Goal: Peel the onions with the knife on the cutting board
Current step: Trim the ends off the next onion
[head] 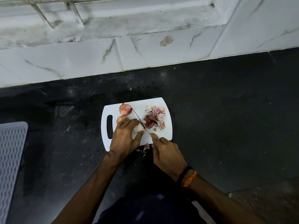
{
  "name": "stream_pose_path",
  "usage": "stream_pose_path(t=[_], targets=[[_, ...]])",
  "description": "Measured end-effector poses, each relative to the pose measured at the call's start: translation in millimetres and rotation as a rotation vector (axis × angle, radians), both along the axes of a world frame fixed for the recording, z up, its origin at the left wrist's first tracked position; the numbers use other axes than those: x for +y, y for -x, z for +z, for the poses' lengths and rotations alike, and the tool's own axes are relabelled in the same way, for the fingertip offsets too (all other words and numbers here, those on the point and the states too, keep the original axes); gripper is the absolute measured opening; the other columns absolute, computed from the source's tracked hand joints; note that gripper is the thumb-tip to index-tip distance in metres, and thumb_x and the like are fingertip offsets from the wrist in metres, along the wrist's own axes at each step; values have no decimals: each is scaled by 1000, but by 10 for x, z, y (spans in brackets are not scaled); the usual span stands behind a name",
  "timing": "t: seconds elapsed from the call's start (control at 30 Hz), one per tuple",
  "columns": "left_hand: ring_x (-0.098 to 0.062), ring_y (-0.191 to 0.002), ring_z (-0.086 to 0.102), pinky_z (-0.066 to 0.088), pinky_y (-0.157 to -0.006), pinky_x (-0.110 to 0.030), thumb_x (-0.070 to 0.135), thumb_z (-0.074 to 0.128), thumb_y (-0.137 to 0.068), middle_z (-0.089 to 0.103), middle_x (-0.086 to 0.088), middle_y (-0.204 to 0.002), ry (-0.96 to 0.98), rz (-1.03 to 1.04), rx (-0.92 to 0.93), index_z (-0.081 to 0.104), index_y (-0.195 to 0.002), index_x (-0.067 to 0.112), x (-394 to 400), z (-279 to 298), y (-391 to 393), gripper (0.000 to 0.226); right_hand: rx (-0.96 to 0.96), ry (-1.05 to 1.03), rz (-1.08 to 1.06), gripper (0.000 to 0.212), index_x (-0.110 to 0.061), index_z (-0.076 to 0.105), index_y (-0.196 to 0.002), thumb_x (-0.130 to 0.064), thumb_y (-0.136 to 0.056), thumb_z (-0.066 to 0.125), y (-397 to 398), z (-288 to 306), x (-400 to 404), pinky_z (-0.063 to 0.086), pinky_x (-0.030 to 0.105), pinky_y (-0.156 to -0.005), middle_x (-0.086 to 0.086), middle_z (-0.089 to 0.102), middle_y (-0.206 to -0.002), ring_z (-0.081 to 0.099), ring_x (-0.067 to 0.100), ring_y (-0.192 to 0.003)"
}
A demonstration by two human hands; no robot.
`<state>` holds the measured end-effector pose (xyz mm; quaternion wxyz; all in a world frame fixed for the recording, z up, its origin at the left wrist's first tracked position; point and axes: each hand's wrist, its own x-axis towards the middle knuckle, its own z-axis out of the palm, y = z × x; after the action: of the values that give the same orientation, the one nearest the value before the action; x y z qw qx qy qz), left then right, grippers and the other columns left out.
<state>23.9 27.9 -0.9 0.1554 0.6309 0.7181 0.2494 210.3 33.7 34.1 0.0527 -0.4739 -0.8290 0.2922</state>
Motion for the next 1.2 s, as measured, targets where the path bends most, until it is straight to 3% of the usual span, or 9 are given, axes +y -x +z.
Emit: stream_pose_path(t=[0.17, 0.3, 0.43, 0.57, 0.7, 0.83, 1.0, 1.2], targets=[[-39, -107, 65, 54, -87, -47, 20, 92, -65, 71, -16, -113, 68, -23, 19, 70, -113, 4, 89, 21, 6, 55, 56, 14, -51, 48, -13, 41, -149, -25, -103, 42, 39, -64, 21, 50, 41, -85, 11, 64, -111, 61, 26, -94], [-34, -101, 63, 53, -83, -44, 29, 90, -65, 70, -9, -109, 87, -28, -56, 71, -108, 9, 186, 51, 76, 51, 104, -7, -114, 48, -10, 51, -143, -25, -98, 43, 6, -137, -39, 50, 39, -77, 13, 68, -106, 64, 28, -89], [-24, -97, 62, 52, -80, -39, 43, 78, -67, 64, -1, -109, 116, -67, -92, 69, -108, 15, 222, 52, 108, 50, 126, -34, -119, 46, -9, 52, -142, -23, -99, 47, -16, -144, 4, 41, 30, -71, 9, 67, -97, 57, 18, -78], [-26, -99, 61, 53, -82, -45, 39, 71, -74, 63, -1, -110, 136, -113, -91, 59, -112, 21, 254, 57, 90, 44, 129, -29, -112, 44, -11, 48, -145, -23, -102, 47, 0, -152, 25, 39, 29, -72, 4, 63, -96, 43, 7, -77], [-33, -95, 65, 48, -91, -44, 35, 70, -74, 71, -8, -103, 117, -114, 4, 65, -104, 12, 248, 31, 140, 38, 154, -16, -113, 46, -10, 49, -145, -25, -101, 44, 31, -126, 28, 36, 27, -71, 0, 58, -89, 42, 7, -74], [-36, -96, 61, 47, -81, -39, 33, 70, -76, 71, -10, -103, 140, -97, 21, 67, -103, 10, 280, 48, 159, 36, 161, -28, -125, 47, -7, 50, -143, -24, -99, 46, 69, -133, 55, 46, 35, -68, 3, 60, -86, 47, 12, -72], [-35, -104, 62, 47, -88, -40, 34, 85, -75, 71, -10, -111, 126, -72, 22, 69, -111, 8, 294, 69, 128, 47, 135, -11, -120, 47, -13, 44, -148, -25, -103, 47, 94, -105, 98, 46, 37, -75, 6, 65, -93, 59, 20, -82], [-33, -101, 65, 48, -86, -38, 36, 85, -76, 72, -10, -113, 122, -49, -6, 71, -114, 8, 310, 112, 120, 50, 63, 58, -120, 48, -15, 38, -151, -30, -105, 41, 159, -105, 123, 49, 42, -91, 8, 65, -106, 59, 21, -97]])
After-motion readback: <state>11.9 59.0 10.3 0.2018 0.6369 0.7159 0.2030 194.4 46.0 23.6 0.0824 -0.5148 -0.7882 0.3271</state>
